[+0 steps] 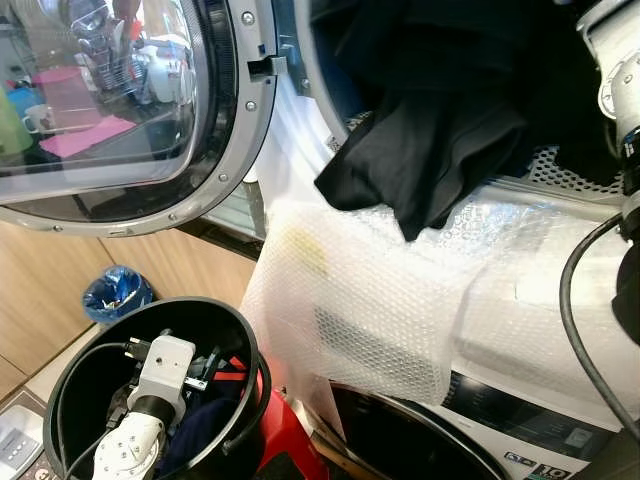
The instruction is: Clothes washing
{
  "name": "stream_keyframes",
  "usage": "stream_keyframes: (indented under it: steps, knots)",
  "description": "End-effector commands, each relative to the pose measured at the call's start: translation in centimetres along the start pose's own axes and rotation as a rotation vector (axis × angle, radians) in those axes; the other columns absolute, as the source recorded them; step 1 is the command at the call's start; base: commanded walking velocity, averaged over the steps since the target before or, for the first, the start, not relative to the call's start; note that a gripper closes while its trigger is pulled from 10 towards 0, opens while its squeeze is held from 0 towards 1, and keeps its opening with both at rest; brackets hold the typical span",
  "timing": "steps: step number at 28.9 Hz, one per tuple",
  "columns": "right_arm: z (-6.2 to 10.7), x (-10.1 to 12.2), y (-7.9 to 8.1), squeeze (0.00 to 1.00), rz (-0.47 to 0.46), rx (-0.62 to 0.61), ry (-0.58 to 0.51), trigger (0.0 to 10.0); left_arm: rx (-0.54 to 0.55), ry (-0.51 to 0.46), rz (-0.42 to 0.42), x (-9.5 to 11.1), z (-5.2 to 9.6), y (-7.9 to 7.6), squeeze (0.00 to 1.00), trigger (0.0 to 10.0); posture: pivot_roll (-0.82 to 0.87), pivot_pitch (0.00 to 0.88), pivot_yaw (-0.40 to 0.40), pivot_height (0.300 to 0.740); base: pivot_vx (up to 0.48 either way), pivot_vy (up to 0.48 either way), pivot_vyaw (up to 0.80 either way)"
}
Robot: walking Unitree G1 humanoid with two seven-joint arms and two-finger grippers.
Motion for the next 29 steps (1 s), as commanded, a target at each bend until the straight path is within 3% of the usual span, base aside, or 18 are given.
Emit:
stream_keyframes:
  steps: [1,3,4,6,9,12,16,17,18,19,20,21,22,23,24,25,29]
  knots:
    - [0.9,4.4,-3.1,0.00,0.015,-0.255,-0.157,0.0,0.024,0.016,-0.009,-0.6,0.3,0.6,0.00,10.0,0.00,0.010,0.072,0.740,0.000,0.000,0.00]
    - [1.7,5.5,-4.9,0.00,-0.004,-0.368,-0.203,0.0,0.034,0.014,-0.005,-0.6,0.3,0.7,0.00,10.0,0.00,0.010,0.072,0.740,0.000,0.000,0.00]
    - [2.6,6.9,-6.3,0.00,0.067,-0.465,-0.252,0.0,0.040,0.011,-0.008,-0.5,0.2,0.8,0.00,10.0,0.00,0.010,0.072,0.740,0.000,0.000,0.00]
    - [4.1,9.1,-8.0,0.00,0.102,-0.594,-0.358,0.0,0.052,0.007,-0.006,-0.4,0.2,0.9,0.00,10.0,0.00,0.009,0.073,0.740,0.000,0.000,0.00]
    - [4.7,9.9,-8.4,0.00,0.157,-0.635,-0.399,0.0,0.065,0.001,-0.005,-0.2,0.0,1.2,0.00,10.0,0.00,0.010,0.076,0.740,0.000,0.000,0.00]
    - [3.5,6.0,-8.1,0.00,0.279,-0.564,-0.256,0.0,0.064,-0.006,-0.004,0.1,-0.1,1.0,0.00,10.0,-0.01,0.013,0.082,0.740,0.000,0.000,0.00]
    - [2.9,1.5,-8.3,0.00,0.311,-0.499,-0.103,0.0,0.036,-0.006,-0.001,0.1,-0.2,0.5,0.00,10.0,-0.01,0.014,0.091,0.740,0.000,0.000,0.00]
    - [2.9,0.4,-8.3,0.00,0.306,-0.486,-0.071,3.2,0.026,-0.005,0.000,0.1,-0.2,0.3,0.00,10.0,-0.01,0.014,0.091,0.740,0.000,0.000,0.00]
    - [2.8,-1.4,-8.3,0.00,0.324,-0.466,-0.011,3.2,0.014,-0.006,0.000,0.1,-0.2,0.0,0.00,10.0,-0.01,0.018,0.096,0.740,0.000,0.000,0.00]
    - [2.8,-1.4,-8.3,0.00,0.324,-0.466,-0.011,3.2,0.014,-0.006,0.000,0.1,-0.2,0.0,0.00,10.0,-0.01,0.018,0.096,0.740,0.000,0.000,0.00]
    - [2.9,-3.7,-8.4,0.00,0.370,-0.454,0.068,5.5,-0.002,-0.009,-0.003,0.1,-0.2,-0.3,0.00,10.0,-0.01,0.018,0.096,0.740,0.000,0.000,0.00]
    - [3.0,-4.8,-8.5,0.00,0.380,-0.446,0.101,10.0,-0.008,-0.010,-0.003,0.2,-0.2,-0.4,0.00,10.0,-0.01,0.018,0.096,0.740,0.000,0.000,0.00]
    - [3.0,-6.8,-8.0,0.08,0.439,-0.387,0.172,10.0,-0.015,-0.010,-0.002,0.2,-0.2,-0.6,0.00,10.0,-0.01,0.019,0.102,0.740,0.000,0.000,0.00]
    - [3.0,-8.3,-7.6,0.08,0.478,-0.342,0.223,10.0,-0.020,-0.010,-0.001,0.2,-0.2,-0.7,0.00,10.0,-0.01,0.019,0.102,0.740,0.000,0.000,0.00]
    - [3.1,-10.1,-7.0,0.56,0.543,-0.279,0.288,10.0,-0.025,-0.010,0.000,0.2,-0.3,-0.8,0.00,10.0,-0.01,0.021,0.105,0.740,0.000,0.000,0.00]
    - [3.1,-10.2,-7.0,1.00,0.567,-0.279,0.293,10.0,-0.032,-0.011,0.001,0.3,-0.3,-0.9,0.00,10.0,-0.01,0.021,0.105,0.740,0.000,0.000,0.00]
    - [3.1,-9.9,-7.1,1.00,0.586,-0.284,0.290,10.0,-0.045,-0.012,0.005,0.4,-0.3,-1.2,0.00,10.0,-0.01,0.022,0.104,0.740,0.000,0.000,0.00]
Point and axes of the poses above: a point about 5 cm out from each wrist's last joint towards the gripper, its own z axis pointing back from the gripper into the wrist, its own x axis along the axis of the wrist's last joint, y = z × x, the point moved 5 cm from there along -z, pointing out of the wrist towards the gripper, and after that the axes turned 12 degrees about -z, right-handed, at the moved point
